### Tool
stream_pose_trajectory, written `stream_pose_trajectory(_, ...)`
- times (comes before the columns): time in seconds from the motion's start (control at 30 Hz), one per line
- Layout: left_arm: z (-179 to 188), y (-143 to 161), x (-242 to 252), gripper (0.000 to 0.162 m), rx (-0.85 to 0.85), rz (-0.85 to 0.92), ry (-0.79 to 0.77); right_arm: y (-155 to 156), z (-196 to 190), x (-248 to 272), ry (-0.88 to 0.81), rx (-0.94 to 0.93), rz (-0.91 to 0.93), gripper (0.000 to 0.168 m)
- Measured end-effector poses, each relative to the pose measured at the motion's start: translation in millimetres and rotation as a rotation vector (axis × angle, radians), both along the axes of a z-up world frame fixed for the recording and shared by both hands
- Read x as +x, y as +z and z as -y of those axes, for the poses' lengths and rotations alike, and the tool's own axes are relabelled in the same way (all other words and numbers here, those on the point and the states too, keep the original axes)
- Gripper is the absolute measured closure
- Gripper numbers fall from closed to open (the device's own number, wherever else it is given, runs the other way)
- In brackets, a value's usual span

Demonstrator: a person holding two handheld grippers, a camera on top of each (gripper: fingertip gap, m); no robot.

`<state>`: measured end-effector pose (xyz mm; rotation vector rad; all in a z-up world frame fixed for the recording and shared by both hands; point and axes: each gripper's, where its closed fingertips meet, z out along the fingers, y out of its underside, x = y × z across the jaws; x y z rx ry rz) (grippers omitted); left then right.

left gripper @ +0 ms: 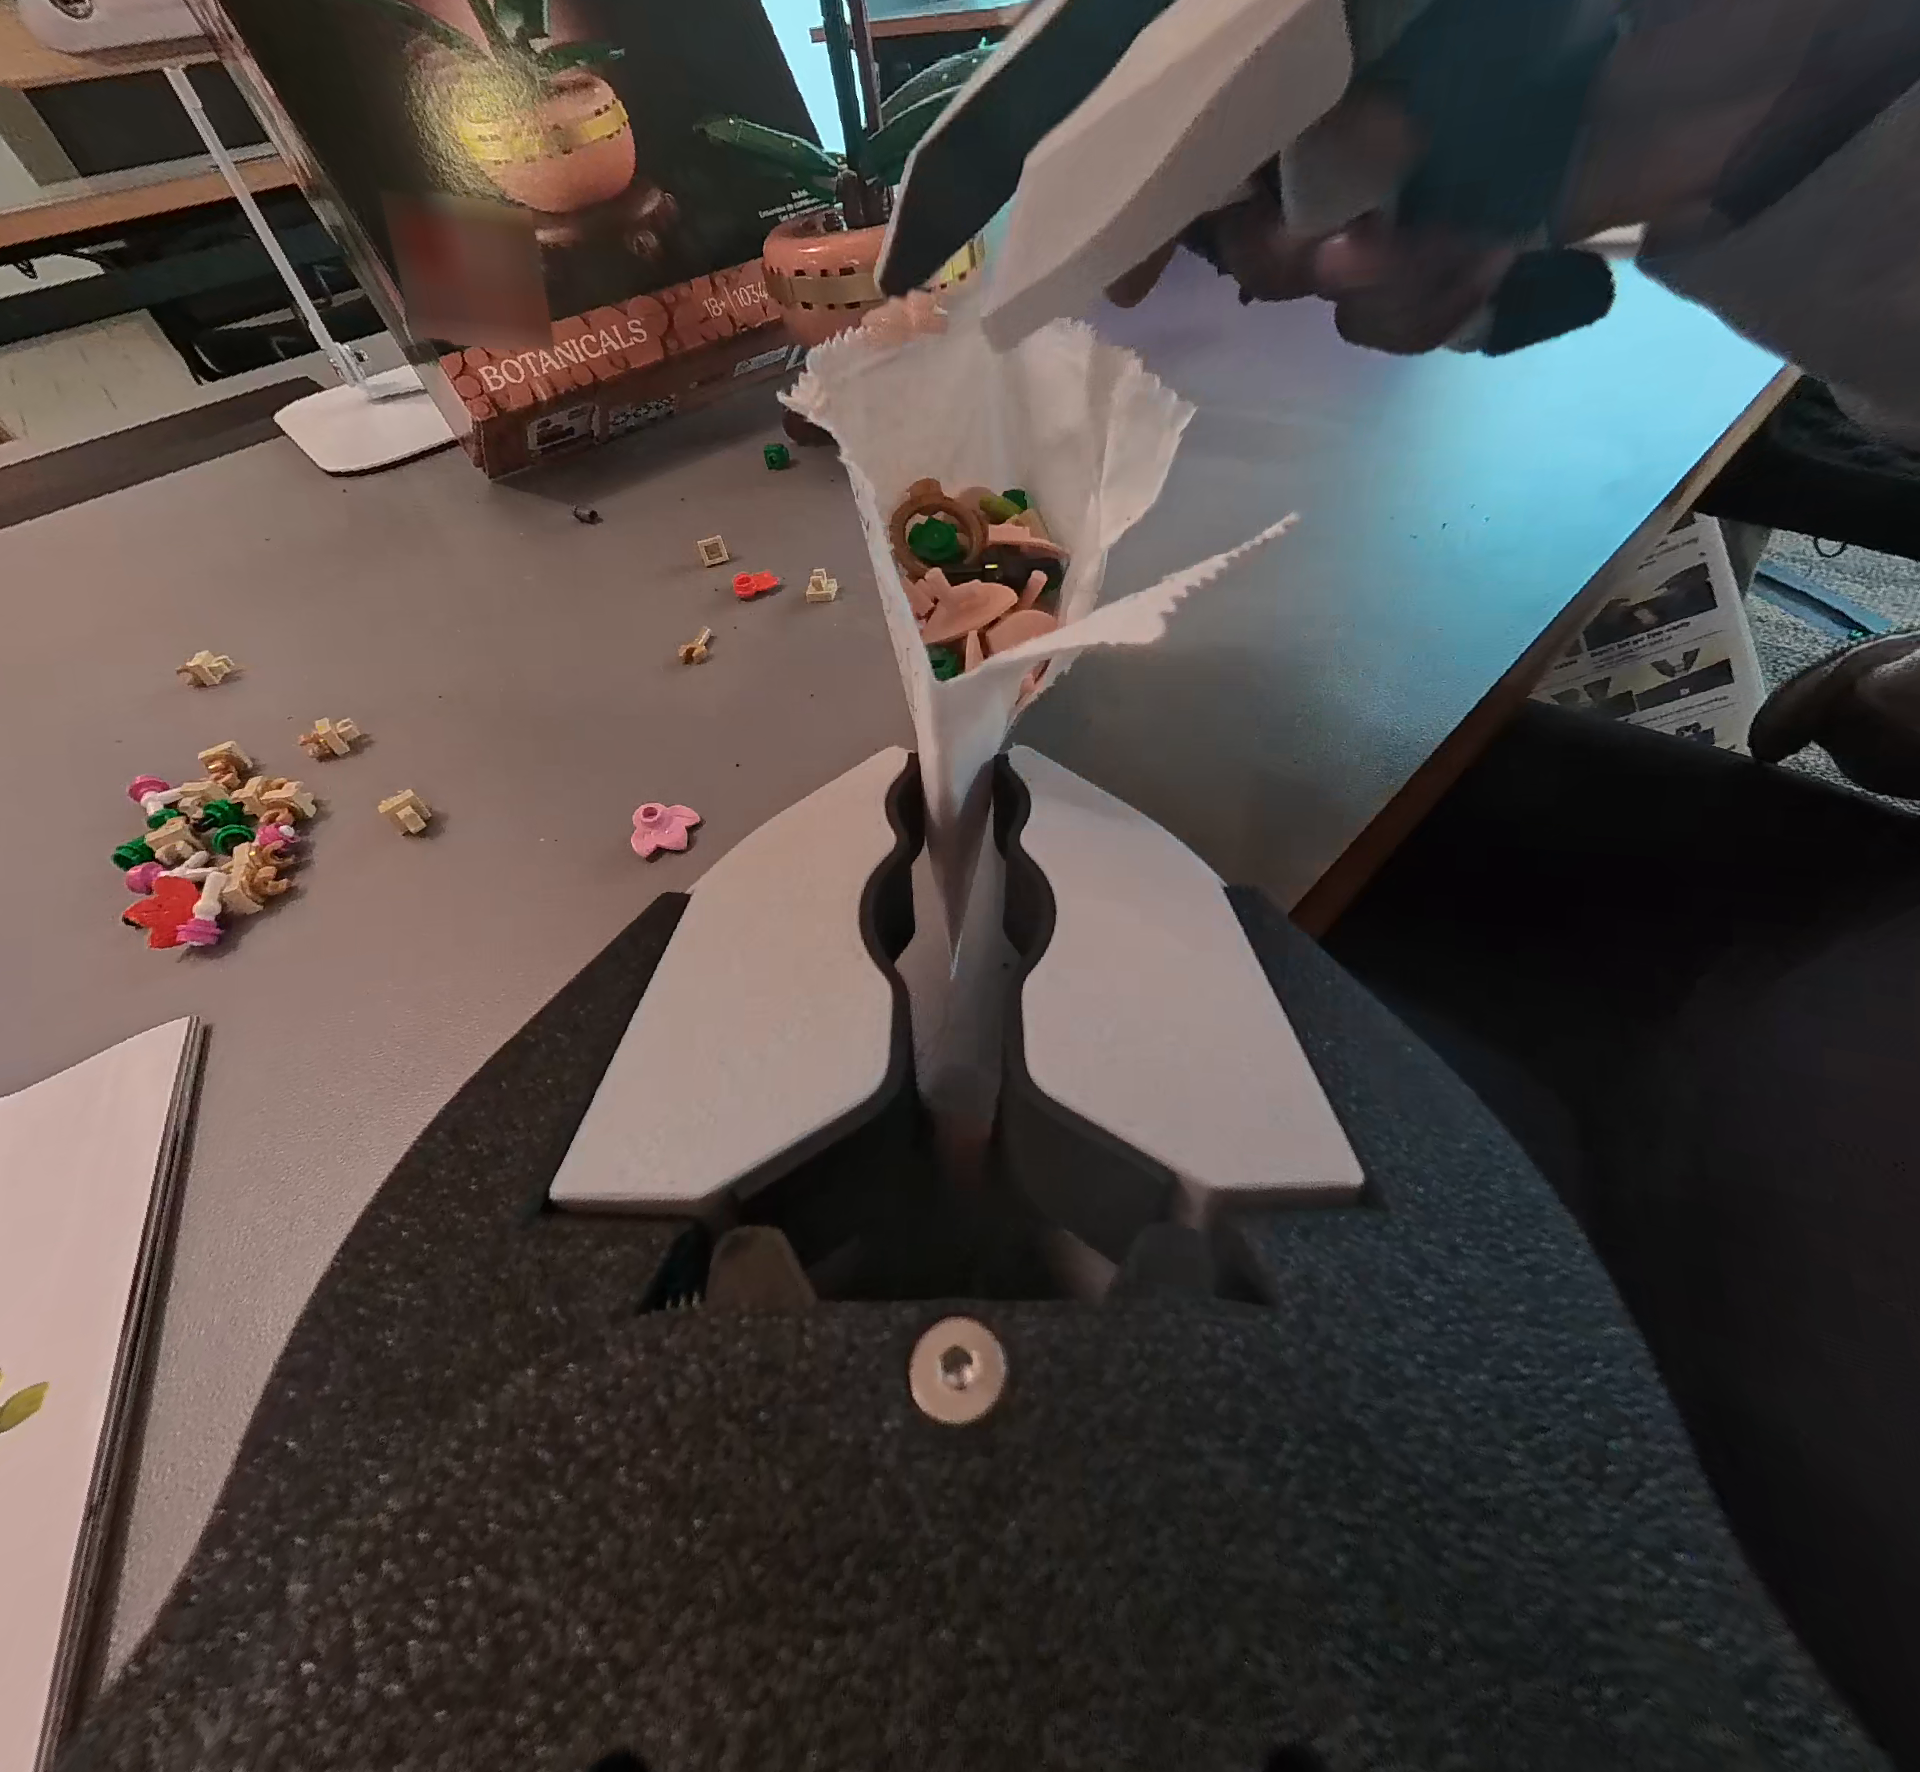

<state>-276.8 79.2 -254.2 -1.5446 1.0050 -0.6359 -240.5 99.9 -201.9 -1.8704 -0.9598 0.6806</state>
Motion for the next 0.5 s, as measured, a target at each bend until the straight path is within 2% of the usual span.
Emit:
stream_pose_trajectory(0.1, -1, 0, 0, 0.15, -0.005, 0.005, -0.002, 11, 8, 3, 0.052, -0.002, -0.098, 0.141)
stream_pose_trajectory(0.27, 0, 0, -1, 0.15, -0.007, 0.005, -0.001, 4, 16, -1, 0.142, 0.051, -0.002, 0.129)
stream_pose_trajectory(0.37, 0, 0, 0, 0.15, -0.004, -0.002, -0.008, 7, 9, 20, 0.107, 0.136, 0.032, 0.129)
stream_pose_trajectory(0.43, 0, 0, 0, 0.15, -0.008, 0.0, -0.014, -9, -11, 59, -0.075, 0.134, 0.137, 0.135)
stream_pose_trajectory(0.5, 1, 0, 0, 0.15, -0.012, 0.002, -0.015, -31, -35, 117, -0.39, 0.088, 0.26, 0.141)
